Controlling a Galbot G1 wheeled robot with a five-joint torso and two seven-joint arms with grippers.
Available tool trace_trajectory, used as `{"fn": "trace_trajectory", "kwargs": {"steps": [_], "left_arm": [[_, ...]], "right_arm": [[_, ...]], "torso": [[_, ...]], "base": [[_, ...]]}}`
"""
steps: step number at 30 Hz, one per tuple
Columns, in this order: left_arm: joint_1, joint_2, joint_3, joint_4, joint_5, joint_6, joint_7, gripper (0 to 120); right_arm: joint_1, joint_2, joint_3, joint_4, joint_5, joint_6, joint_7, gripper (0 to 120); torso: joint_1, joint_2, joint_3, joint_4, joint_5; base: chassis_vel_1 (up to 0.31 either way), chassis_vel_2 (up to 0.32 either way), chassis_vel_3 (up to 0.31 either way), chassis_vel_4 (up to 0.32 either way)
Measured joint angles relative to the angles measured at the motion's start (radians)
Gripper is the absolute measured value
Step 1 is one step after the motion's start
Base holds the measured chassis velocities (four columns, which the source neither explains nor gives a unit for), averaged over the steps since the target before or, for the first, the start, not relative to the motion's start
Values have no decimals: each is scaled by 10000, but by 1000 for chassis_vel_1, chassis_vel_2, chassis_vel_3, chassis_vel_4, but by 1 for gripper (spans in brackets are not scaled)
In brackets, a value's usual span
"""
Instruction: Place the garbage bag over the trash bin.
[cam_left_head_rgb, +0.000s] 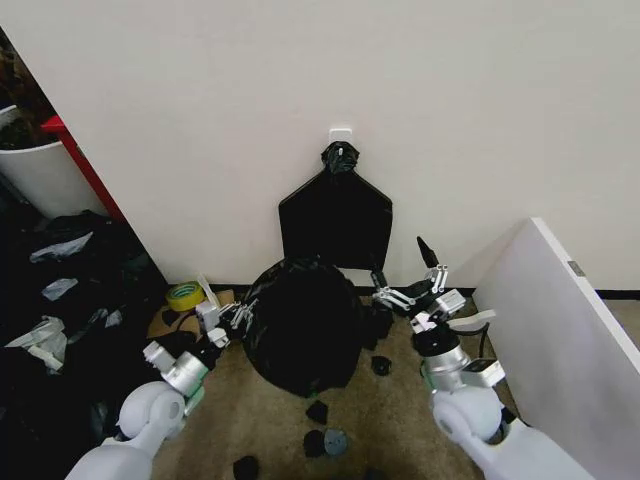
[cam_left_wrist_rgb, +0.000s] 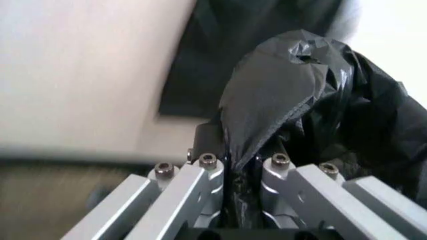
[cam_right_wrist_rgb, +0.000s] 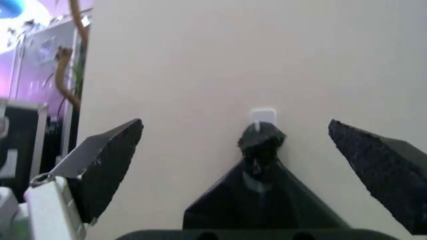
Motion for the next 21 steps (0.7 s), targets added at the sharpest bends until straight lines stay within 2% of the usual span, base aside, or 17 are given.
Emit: {"fn": "trace_trajectory", "kwargs": {"steps": [3, 7, 12, 18, 21], "left_arm": [[30, -194, 143, -603, -470, 1396, -1863, 4], [151, -395, 289, -769, -627, 1872, -2527, 4], [272, -729, 464, -330, -204, 1422, -2240, 4], [409, -1202, 751, 536, 732, 482, -1594, 4], [390, -1445, 961, 1273, 1199, -217, -1256, 4]], "right_arm": [[-138, 124, 0, -32, -836, 40, 95, 100], [-261, 233, -13, -54, -967, 81, 134, 100], [-263, 381, -26, -177, -970, 152, 110, 100], [-202, 480, -104, -295, -950, 179, 55, 100], [-197, 502, -126, -327, -917, 184, 32, 100]], "torso": [[0, 0, 0, -2, 0], [0, 0, 0, -3, -3], [0, 0, 0, -3, 0], [0, 0, 0, -2, 1], [0, 0, 1, -2, -2]], "base": [[0, 0, 0, 0], [0, 0, 0, 0], [0, 0, 0, 0], [0, 0, 0, 0], [0, 0, 0, 0]]}}
